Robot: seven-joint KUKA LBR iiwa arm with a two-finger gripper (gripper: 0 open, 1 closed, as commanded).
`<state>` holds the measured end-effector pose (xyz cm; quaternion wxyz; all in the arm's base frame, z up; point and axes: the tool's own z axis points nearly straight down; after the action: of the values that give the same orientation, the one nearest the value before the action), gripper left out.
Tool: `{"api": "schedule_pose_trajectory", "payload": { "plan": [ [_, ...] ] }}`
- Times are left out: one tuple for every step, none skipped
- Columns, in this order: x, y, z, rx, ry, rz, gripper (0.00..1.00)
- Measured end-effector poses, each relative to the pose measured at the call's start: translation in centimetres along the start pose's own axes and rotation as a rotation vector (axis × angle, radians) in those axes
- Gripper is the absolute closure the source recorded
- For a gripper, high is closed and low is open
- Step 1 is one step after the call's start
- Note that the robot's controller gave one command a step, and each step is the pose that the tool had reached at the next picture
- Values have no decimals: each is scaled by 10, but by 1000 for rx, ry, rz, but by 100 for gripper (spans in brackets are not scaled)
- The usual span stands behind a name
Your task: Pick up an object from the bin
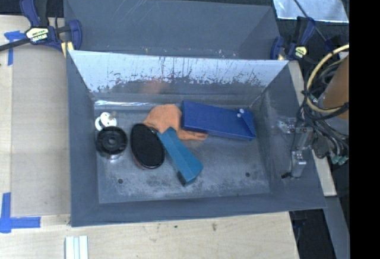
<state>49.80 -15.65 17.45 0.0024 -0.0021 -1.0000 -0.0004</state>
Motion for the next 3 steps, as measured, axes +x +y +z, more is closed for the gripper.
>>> {"api": "schedule_pose_trajectory", "payload": {
  "plan": [
    [-2,1,-5,2,-8,-4,0],
    [-36,15,45,2,-13,72,0],
    [-80,17,61,0,-3,12,0]
  ]
}}
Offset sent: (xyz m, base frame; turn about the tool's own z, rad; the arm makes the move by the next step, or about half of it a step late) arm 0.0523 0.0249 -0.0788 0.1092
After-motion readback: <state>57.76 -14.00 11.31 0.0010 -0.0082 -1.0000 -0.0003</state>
